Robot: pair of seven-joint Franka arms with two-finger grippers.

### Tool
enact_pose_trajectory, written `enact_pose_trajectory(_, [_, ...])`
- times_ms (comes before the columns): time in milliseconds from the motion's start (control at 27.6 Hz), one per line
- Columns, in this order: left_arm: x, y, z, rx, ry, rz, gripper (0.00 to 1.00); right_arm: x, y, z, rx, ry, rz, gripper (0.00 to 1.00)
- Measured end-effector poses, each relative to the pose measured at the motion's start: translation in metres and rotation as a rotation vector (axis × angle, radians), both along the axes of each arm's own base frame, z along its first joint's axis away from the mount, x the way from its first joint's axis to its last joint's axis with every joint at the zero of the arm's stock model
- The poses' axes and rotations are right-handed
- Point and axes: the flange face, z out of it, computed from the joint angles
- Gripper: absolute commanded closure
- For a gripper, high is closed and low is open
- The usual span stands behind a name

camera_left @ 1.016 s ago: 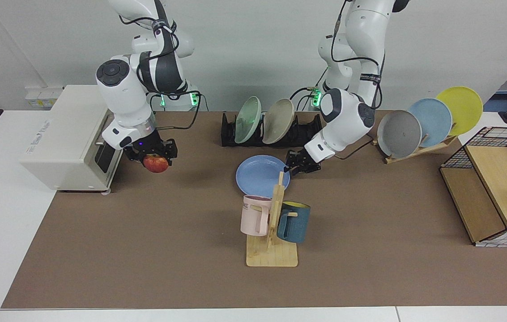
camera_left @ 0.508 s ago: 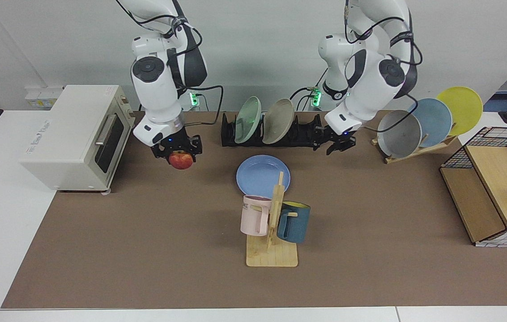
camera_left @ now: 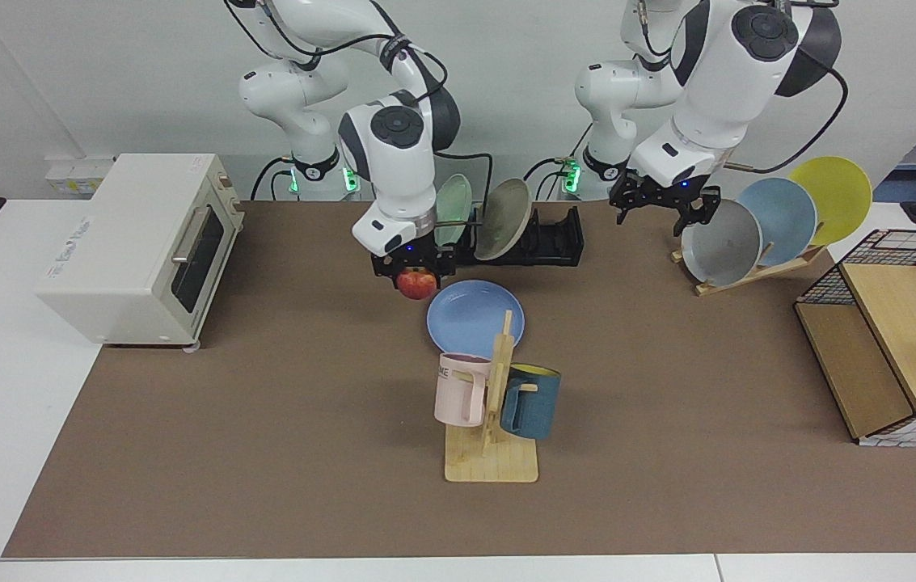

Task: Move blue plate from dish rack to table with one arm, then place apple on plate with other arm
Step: 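Carry the apple over the plate while the left gripper withdraws, then lower the apple onto the blue plate and open the right gripper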

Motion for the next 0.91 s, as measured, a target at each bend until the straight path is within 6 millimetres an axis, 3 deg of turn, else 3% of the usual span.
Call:
enact_pose_trajectory(218, [-0.002, 0.006, 0.02, 0.034, -0.007, 0.005, 0.0, -0.004, 0.044, -0.028, 0.009, -0.014, -0.07, 1.0])
enact_pose_trajectory(399, [-0.001, 0.007, 0.023, 0.036, -0.014, 0.006, 0.0, -0.014, 0.078, -0.062, 0.018, -0.026, -0.099, 1.0])
enact_pose_trajectory(690, [0.0, 0.007, 0.022, 0.036, -0.012, 0.008, 0.0, -0.014, 0.091, -0.1, 0.014, -0.024, -0.103, 1.0])
enact_pose_trajectory(726, [0.0, 0.007, 0.022, 0.036, -0.012, 0.008, 0.0, -0.014, 0.092, -0.103, 0.013, -0.023, -0.103, 0.89])
enact_pose_trajectory(798, [0.0, 0.007, 0.022, 0.036, -0.013, 0.007, 0.0, -0.015, 0.094, -0.108, 0.011, -0.021, -0.104, 0.0])
enact_pose_trajectory(907, [0.0, 0.007, 0.023, 0.035, -0.015, 0.009, 0.0, -0.014, 0.093, -0.112, 0.011, -0.014, -0.116, 0.0])
